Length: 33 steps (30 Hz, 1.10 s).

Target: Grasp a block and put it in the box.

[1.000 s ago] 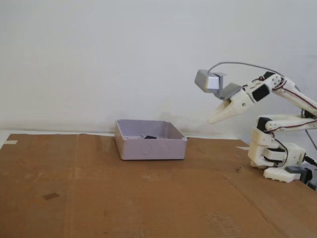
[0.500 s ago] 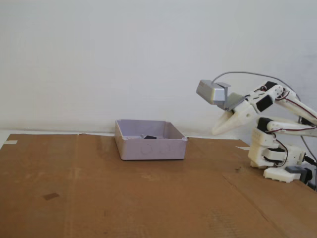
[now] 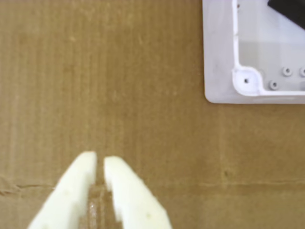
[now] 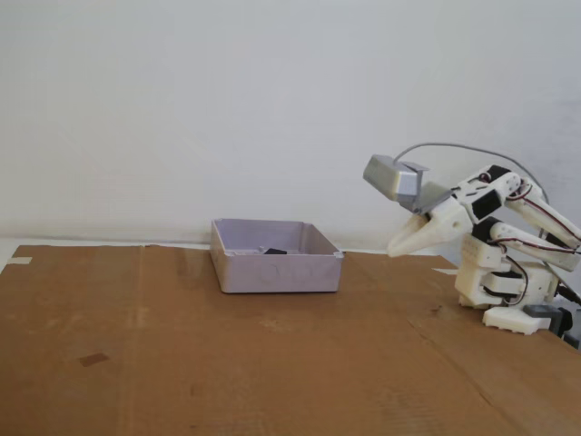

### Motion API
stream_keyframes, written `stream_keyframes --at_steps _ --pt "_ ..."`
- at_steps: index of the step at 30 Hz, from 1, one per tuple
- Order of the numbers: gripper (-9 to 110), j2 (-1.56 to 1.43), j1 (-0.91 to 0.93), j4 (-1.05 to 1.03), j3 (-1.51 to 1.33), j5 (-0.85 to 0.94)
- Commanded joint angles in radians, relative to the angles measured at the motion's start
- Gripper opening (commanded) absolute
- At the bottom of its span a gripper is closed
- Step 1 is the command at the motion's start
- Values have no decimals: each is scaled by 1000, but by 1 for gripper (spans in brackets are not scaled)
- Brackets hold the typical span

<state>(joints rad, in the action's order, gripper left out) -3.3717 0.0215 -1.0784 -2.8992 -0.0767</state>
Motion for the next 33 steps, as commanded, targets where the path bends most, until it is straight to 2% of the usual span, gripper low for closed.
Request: stream_keyframes --at_steps 1,21,29,33 --pt "0 -32 -32 8 9 9" --pt "0 -35 -158 17 -242 -8" --pt "0 -31 -152 3 -249 -9" --pt "0 -21 -158 -29 -249 -74"
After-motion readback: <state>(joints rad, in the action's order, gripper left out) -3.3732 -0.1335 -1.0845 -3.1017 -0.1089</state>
